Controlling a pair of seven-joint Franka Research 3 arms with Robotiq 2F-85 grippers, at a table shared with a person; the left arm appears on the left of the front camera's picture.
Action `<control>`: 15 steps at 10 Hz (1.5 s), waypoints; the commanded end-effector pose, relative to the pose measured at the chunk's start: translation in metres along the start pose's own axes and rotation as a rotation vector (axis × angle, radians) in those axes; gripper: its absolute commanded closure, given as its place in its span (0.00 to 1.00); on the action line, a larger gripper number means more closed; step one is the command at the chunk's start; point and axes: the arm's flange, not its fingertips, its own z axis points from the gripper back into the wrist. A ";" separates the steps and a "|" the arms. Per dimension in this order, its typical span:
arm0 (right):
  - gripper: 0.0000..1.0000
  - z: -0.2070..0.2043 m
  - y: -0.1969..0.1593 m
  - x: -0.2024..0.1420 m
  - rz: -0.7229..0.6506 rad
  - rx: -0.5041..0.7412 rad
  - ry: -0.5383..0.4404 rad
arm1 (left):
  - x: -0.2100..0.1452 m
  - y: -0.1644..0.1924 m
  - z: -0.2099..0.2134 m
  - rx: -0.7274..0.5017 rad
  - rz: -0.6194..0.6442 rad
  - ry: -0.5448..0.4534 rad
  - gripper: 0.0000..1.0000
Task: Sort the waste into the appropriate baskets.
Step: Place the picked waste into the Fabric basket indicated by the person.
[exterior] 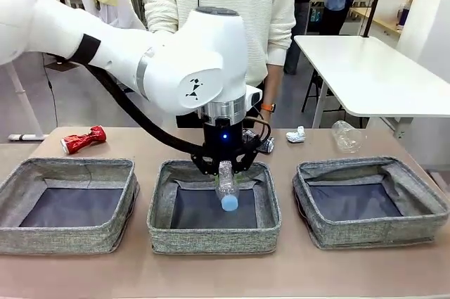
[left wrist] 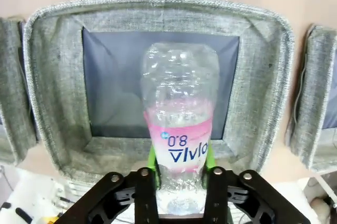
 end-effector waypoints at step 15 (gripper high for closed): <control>0.00 -0.001 0.001 0.002 0.024 0.020 -0.009 | -0.017 0.119 0.170 -0.448 -0.301 -0.120 0.00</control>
